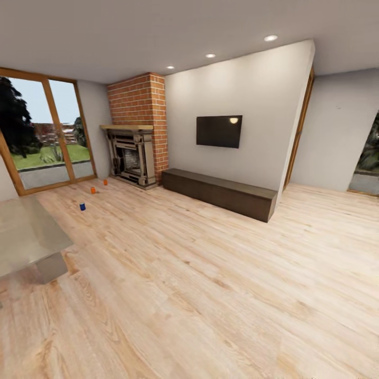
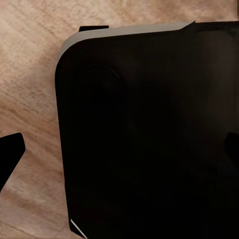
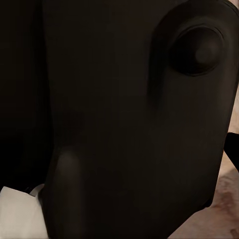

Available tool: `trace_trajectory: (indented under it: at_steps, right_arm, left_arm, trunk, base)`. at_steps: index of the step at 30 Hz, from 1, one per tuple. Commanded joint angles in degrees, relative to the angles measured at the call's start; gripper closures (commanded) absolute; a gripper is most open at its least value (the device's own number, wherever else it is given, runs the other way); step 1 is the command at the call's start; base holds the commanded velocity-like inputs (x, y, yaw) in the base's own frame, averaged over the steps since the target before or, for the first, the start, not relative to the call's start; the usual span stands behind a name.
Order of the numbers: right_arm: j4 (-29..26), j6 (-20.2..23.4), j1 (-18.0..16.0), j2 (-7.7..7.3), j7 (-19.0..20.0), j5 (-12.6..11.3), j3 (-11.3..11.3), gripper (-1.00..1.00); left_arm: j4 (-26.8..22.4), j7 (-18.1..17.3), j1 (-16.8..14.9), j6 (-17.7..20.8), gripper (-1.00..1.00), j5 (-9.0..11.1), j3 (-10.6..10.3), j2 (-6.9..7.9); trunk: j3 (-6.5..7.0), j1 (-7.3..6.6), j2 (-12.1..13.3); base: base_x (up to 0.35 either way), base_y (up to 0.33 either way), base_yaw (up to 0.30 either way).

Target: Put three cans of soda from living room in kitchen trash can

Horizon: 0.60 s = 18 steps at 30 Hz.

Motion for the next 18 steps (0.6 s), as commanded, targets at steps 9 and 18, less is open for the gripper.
trace_trajectory:
  at_steps: [9,18]
  right_arm:
    - [0.0,0.0,0.0,0.05,-0.5,0.0,0.0,-1.0]
    - [0.0,-0.1,0.0,0.02,-0.5,0.0,0.0,-1.0]
  left_arm:
    - [0.0,0.0,0.0,0.0,-1.0,0.0,0.0,-0.01]
    - [0.0,0.0,0.0,-0.3,-1.0,0.0,0.0,-0.01]
  trunk:
    - [0.0,0.0,0.0]
    - [0.0,0.0,0.0]
  base:
    - [0.0,-0.012,-0.031]
    - [0.0,-0.001,-0.002]
